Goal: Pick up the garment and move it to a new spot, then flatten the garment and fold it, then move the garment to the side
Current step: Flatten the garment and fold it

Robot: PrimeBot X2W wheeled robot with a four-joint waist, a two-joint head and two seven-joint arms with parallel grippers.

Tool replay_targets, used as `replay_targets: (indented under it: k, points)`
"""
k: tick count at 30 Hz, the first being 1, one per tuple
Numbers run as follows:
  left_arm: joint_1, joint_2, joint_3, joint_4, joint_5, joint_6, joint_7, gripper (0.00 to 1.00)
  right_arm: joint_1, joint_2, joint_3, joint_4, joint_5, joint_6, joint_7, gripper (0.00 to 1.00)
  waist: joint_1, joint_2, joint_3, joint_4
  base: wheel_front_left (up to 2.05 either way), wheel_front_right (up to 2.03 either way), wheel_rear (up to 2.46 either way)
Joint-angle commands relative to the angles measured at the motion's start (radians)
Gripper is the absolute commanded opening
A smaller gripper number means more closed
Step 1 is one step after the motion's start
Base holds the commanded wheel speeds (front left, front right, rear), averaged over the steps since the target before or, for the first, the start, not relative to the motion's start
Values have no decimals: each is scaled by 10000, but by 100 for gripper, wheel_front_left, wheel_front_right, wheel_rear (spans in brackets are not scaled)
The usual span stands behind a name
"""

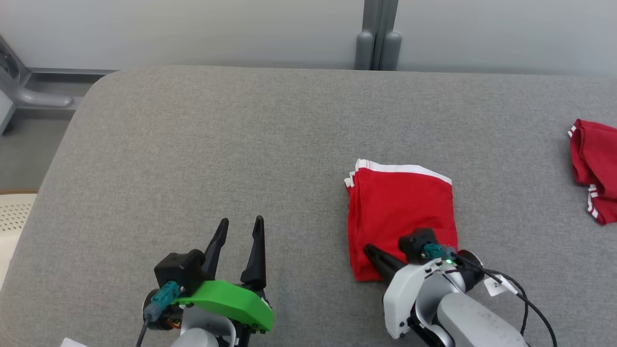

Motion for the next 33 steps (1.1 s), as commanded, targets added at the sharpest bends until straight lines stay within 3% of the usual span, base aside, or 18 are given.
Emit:
replay_targets:
  k: [1, 7, 10, 13, 14, 21, 28, 33]
  points:
    - [-162, 25, 28, -37, 30, 36, -35, 100, -112, 84, 217, 111, 146, -2, -27, 0, 0, 0, 34, 26, 0, 0, 0]
    - [-199, 18, 52, -17, 14, 28, -70, 100, -394, 166, 1344, 538, 469, -4, -59, 0, 0, 0, 101, 26, 0, 0, 0]
    - [-175, 25, 106, 12, -26, 49, -89, 100, -582, 148, 1469, 566, 569, -4, -574, 0, 0, 0, 89, -71, 0, 0, 0]
    - [-142, 53, 172, 46, -29, 63, -126, 100, -671, 105, 1458, 530, 540, -2, -1084, 69, 0, 0, 4, -229, 0, 0, 0]
    - [-137, 59, 190, 56, -26, 53, -134, 100, -719, 93, 1371, 484, 557, -4, -1248, 100, 0, 0, -42, -286, 0, 0, 0]
    - [-340, 193, 255, 223, 286, -32, -213, 100, -450, -80, 171, -236, 366, -4, -1871, 100, 0, 0, -423, -698, 0, 0, 0]
    - [-512, 17, 400, 620, 479, -147, -286, 100, 550, 18, -2249, -1230, -547, -2, -2040, 100, 0, 0, -848, -1008, 0, 0, 0]
    - [-159, -150, 563, 951, 696, -481, -315, 100, 1501, 312, -3852, -2050, -1368, -4, -1999, 100, 0, 0, -1005, -1088, 0, 0, 0]
